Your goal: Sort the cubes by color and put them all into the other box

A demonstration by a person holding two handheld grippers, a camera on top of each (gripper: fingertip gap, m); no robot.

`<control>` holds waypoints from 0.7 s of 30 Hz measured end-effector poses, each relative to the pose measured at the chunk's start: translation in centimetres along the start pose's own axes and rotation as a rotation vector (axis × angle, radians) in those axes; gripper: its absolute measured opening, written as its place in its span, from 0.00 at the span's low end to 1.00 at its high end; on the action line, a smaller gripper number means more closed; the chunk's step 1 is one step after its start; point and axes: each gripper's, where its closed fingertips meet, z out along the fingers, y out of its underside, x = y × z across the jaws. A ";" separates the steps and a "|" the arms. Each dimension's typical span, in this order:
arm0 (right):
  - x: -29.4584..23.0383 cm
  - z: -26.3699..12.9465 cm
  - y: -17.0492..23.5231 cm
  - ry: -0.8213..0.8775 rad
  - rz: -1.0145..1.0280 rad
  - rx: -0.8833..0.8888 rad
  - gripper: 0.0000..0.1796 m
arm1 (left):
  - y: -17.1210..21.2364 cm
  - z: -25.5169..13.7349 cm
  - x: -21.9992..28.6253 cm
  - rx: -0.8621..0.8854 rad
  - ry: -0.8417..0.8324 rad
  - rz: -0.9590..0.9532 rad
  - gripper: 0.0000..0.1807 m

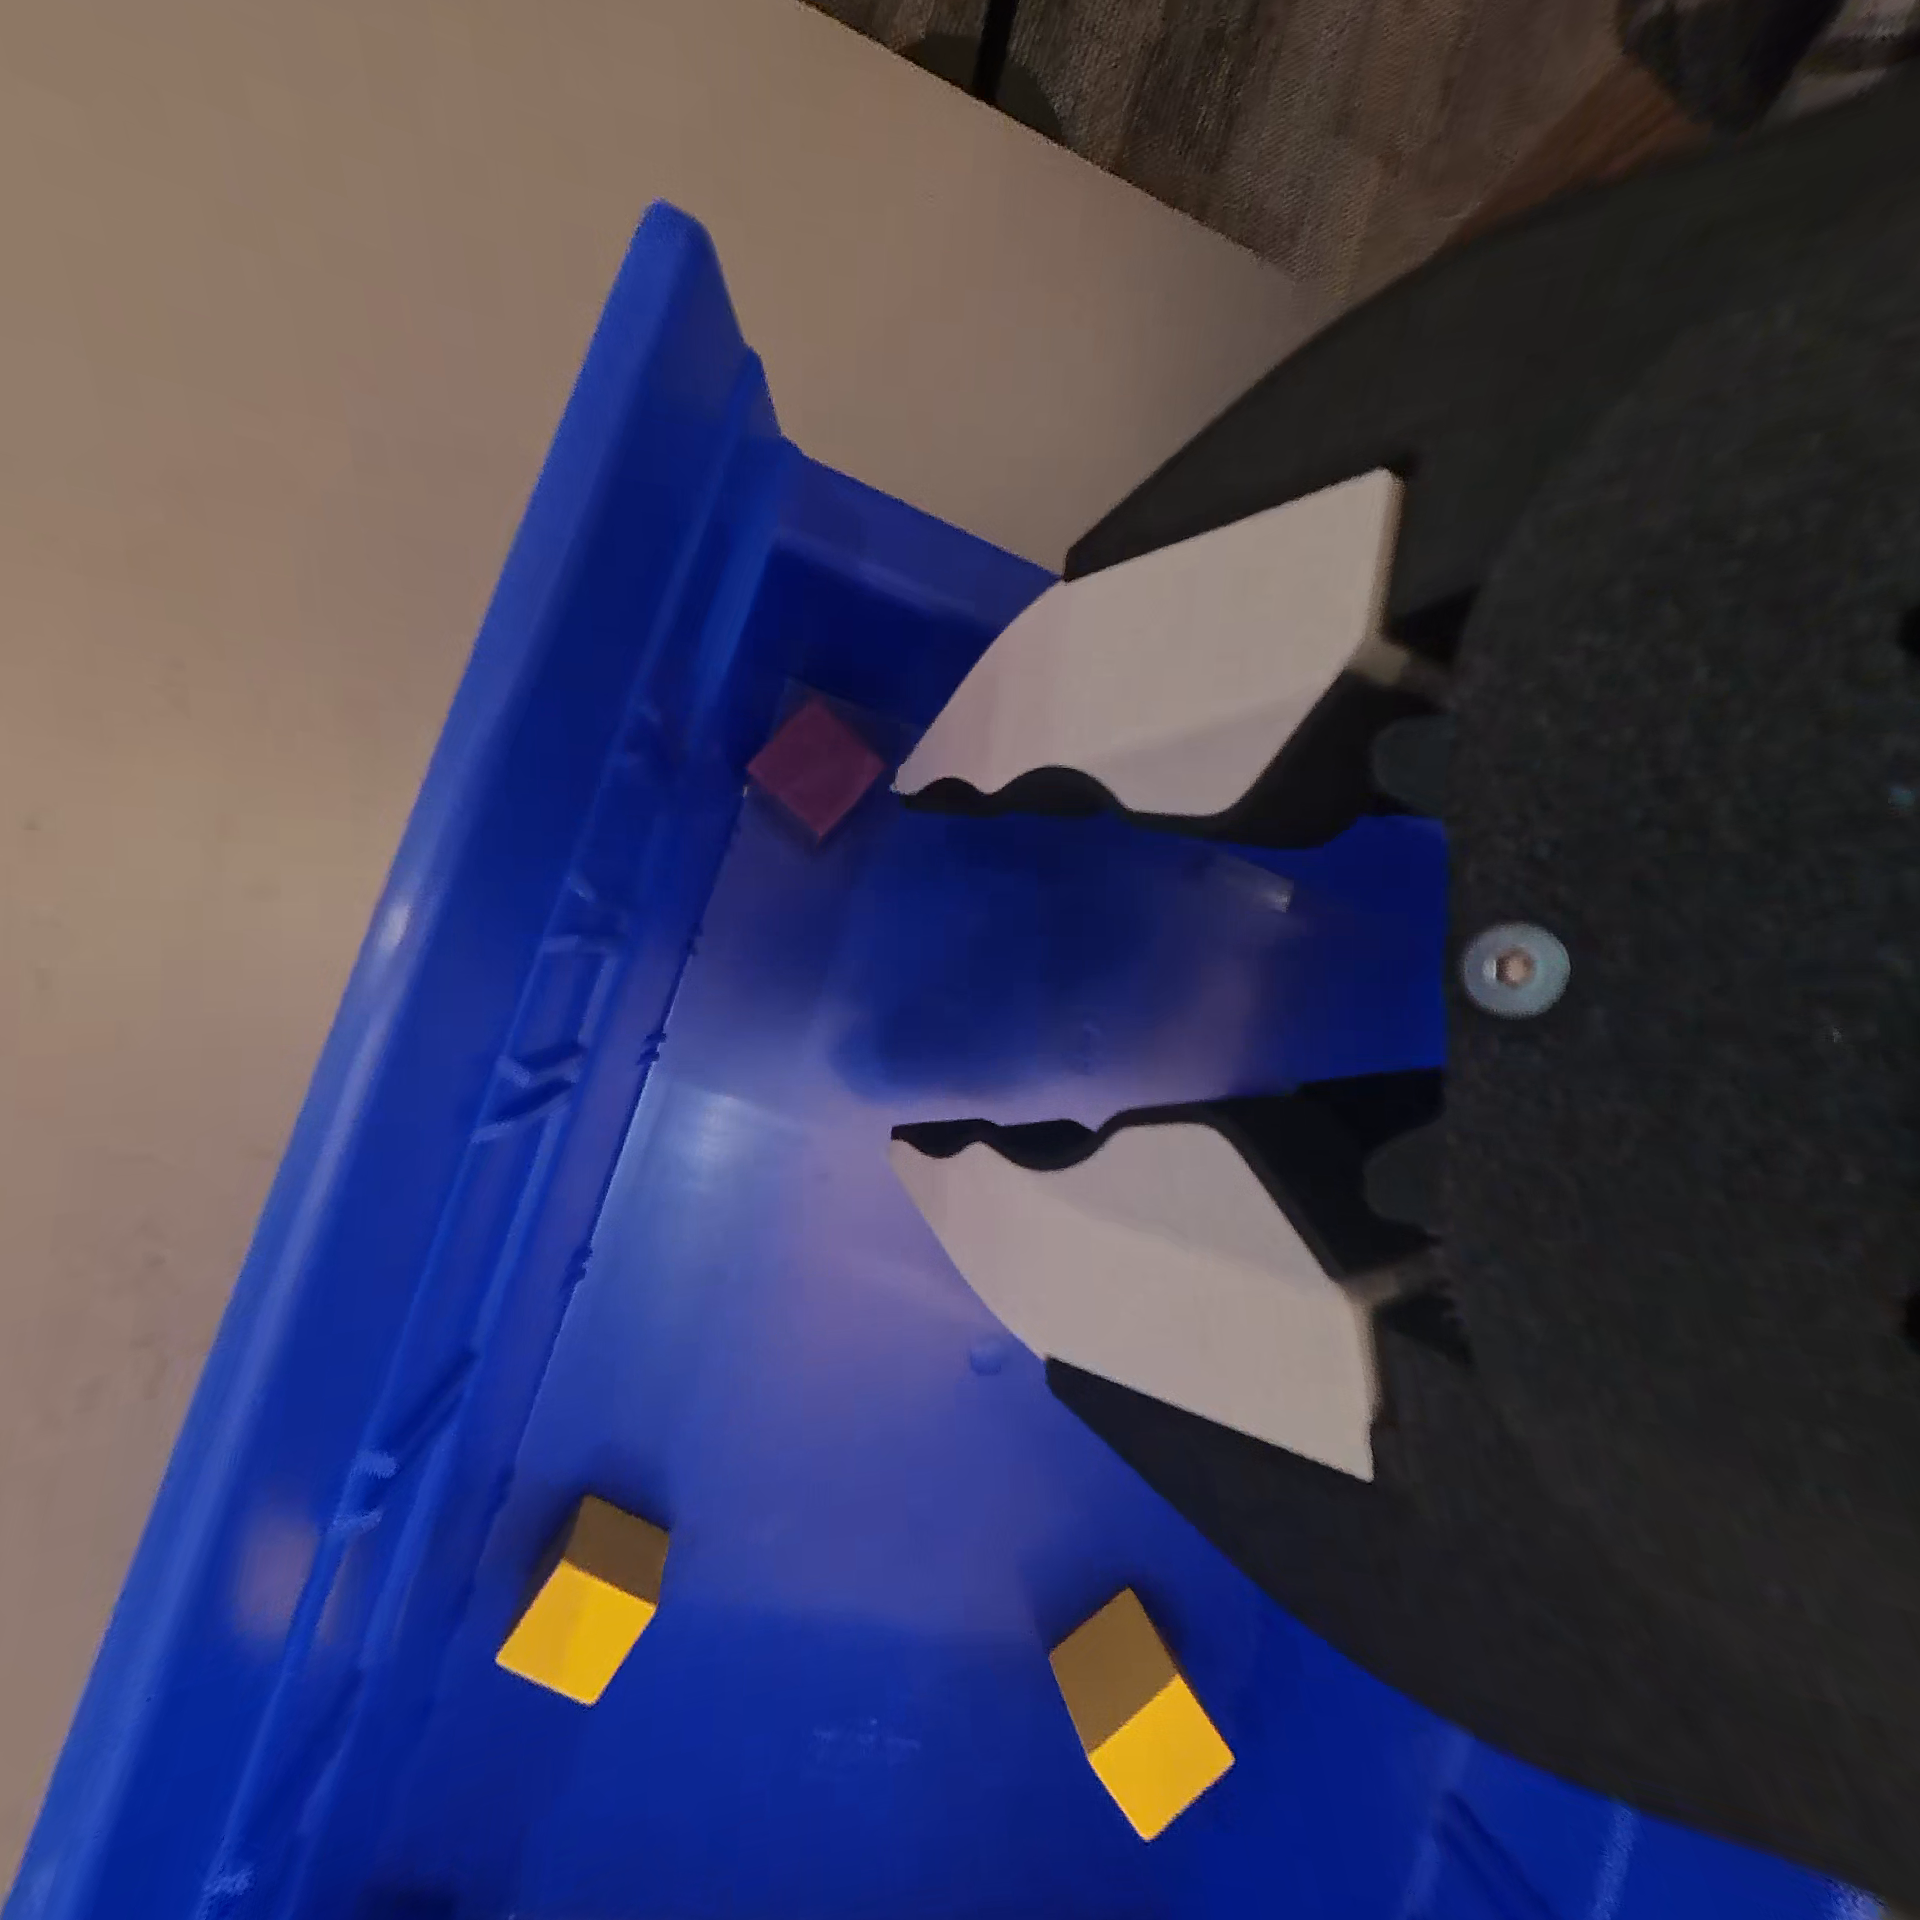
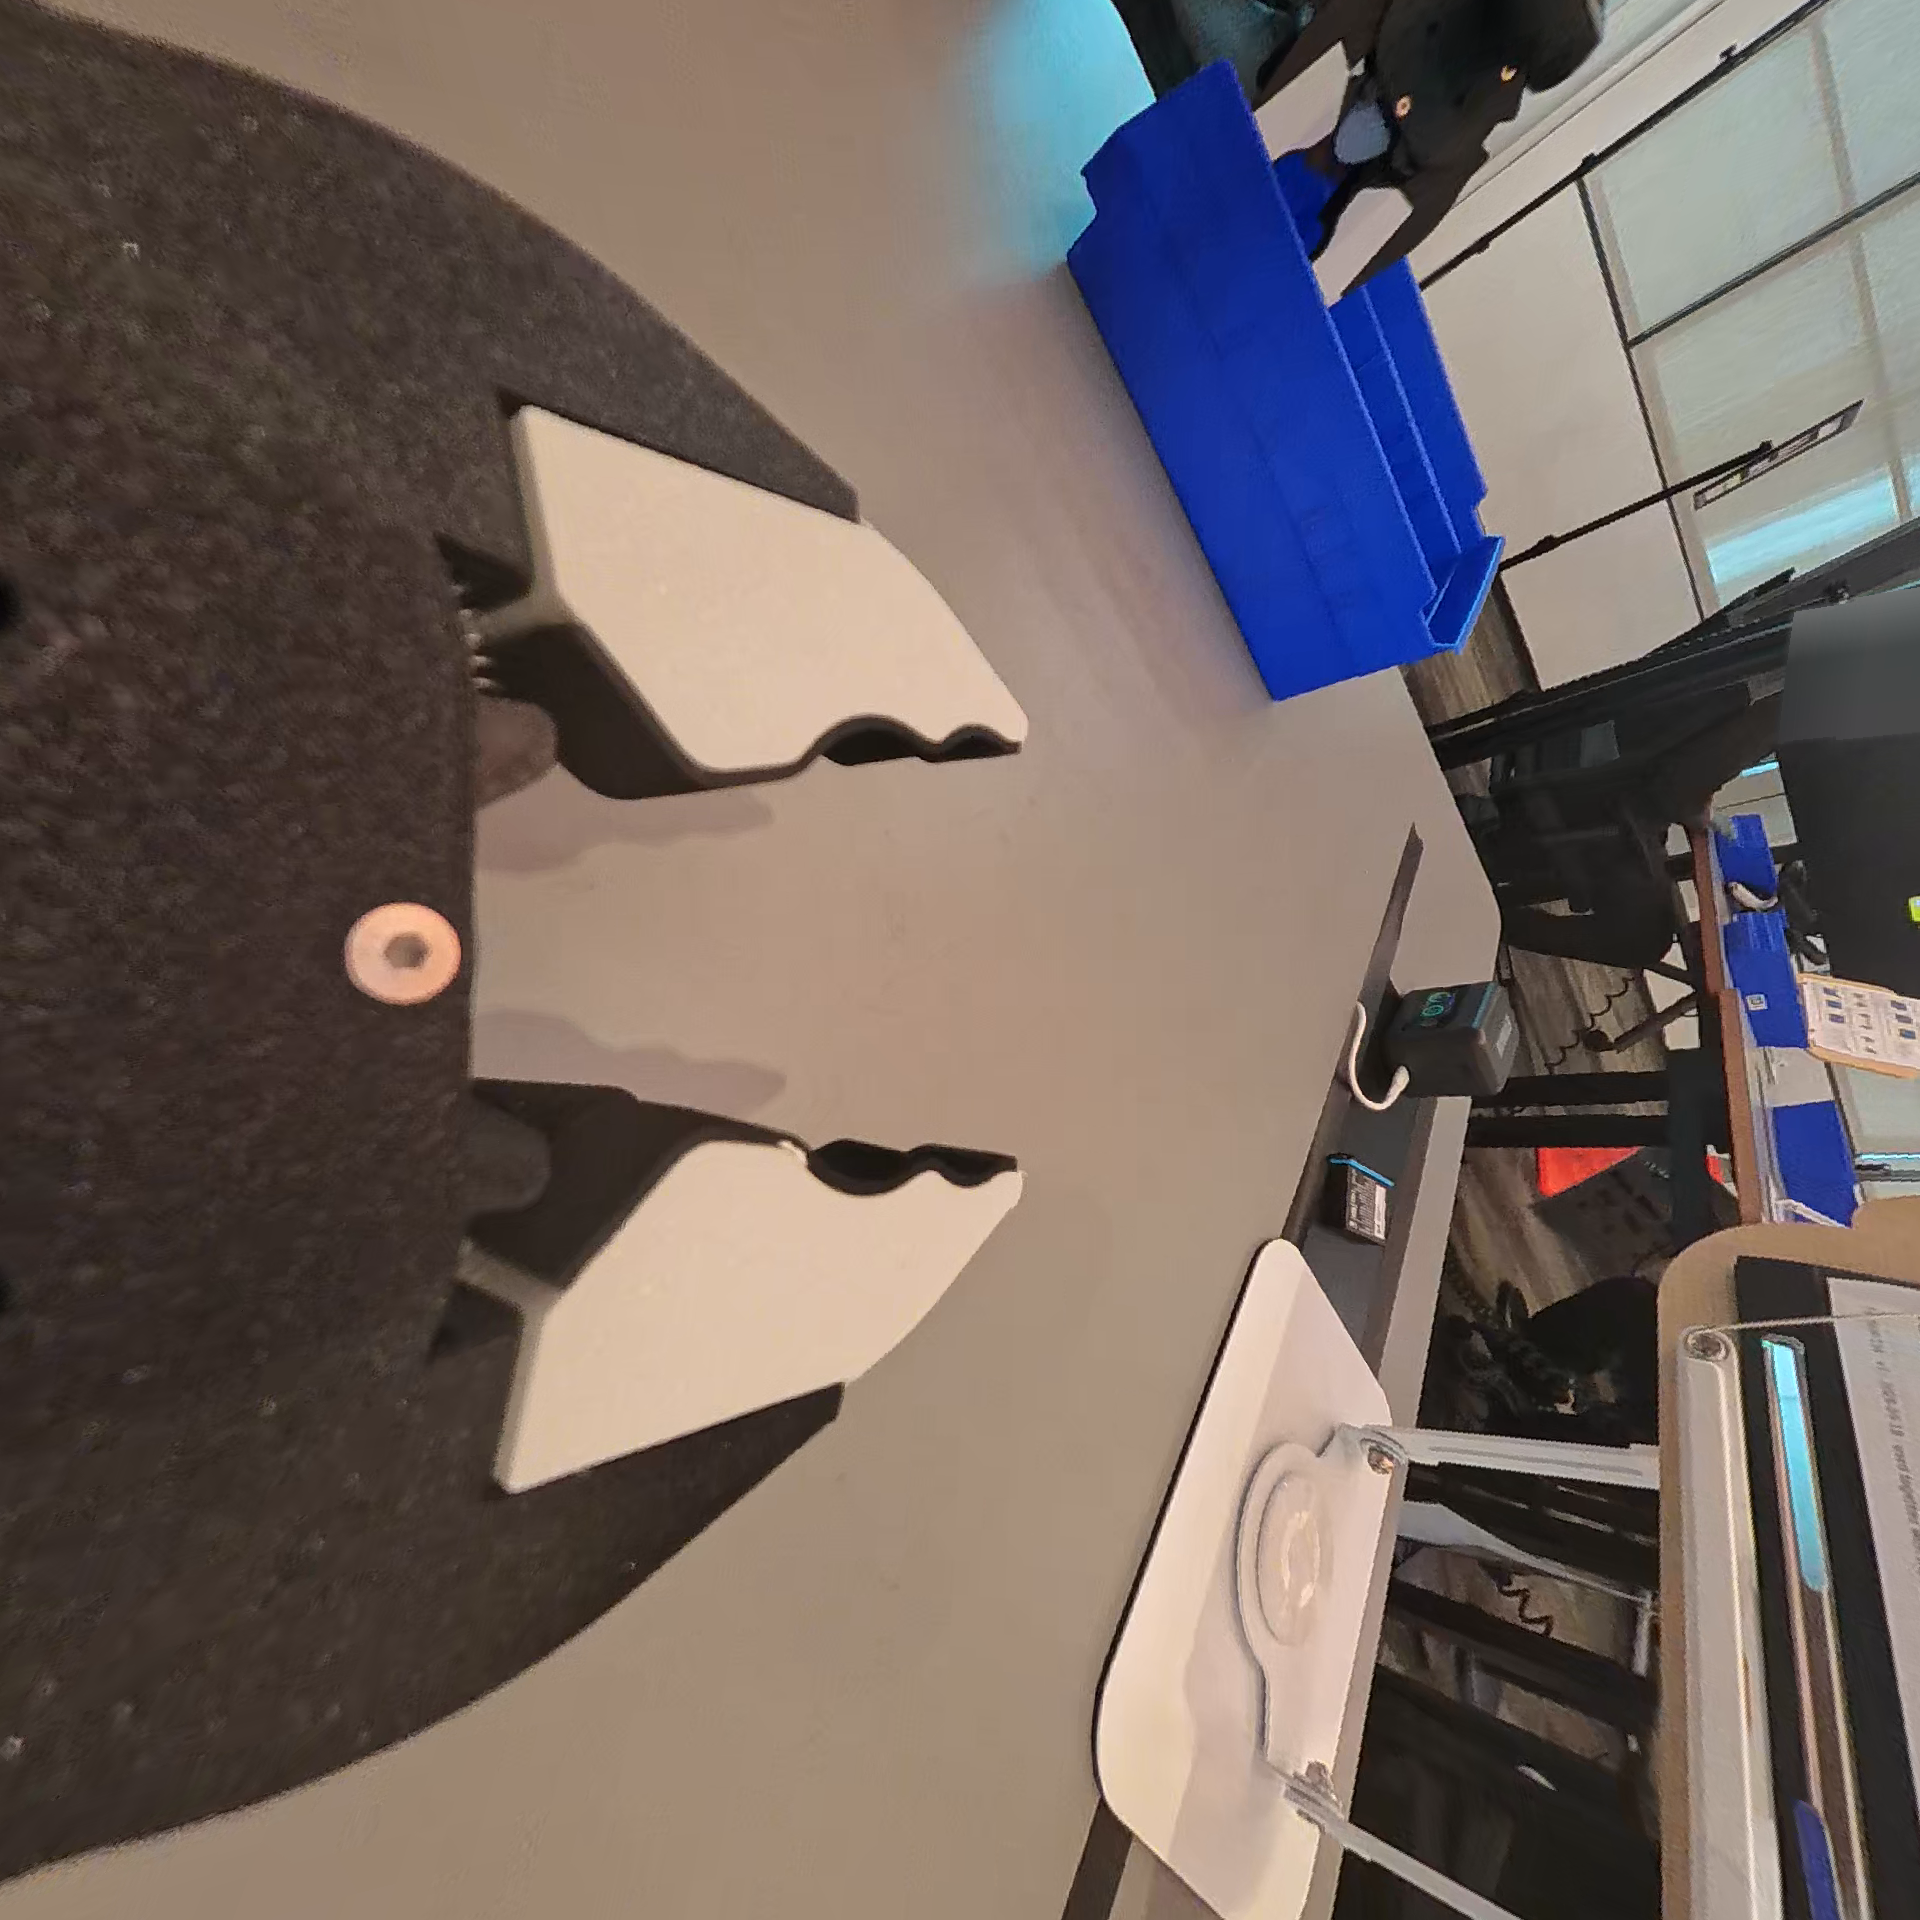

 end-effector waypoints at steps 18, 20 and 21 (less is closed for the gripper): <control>0.3 -1.0 -0.5 0.001 0.003 0.033 0.40 | 0.2 2.3 1.1 -0.115 0.084 0.062 0.36; 0.3 -1.2 -0.7 0.004 -0.001 0.037 0.40 | 0.2 2.8 0.9 -0.127 0.068 0.068 0.37; 0.3 -1.2 -0.7 0.007 -0.002 0.039 0.40 | 0.2 2.9 0.7 -0.127 0.061 0.067 0.38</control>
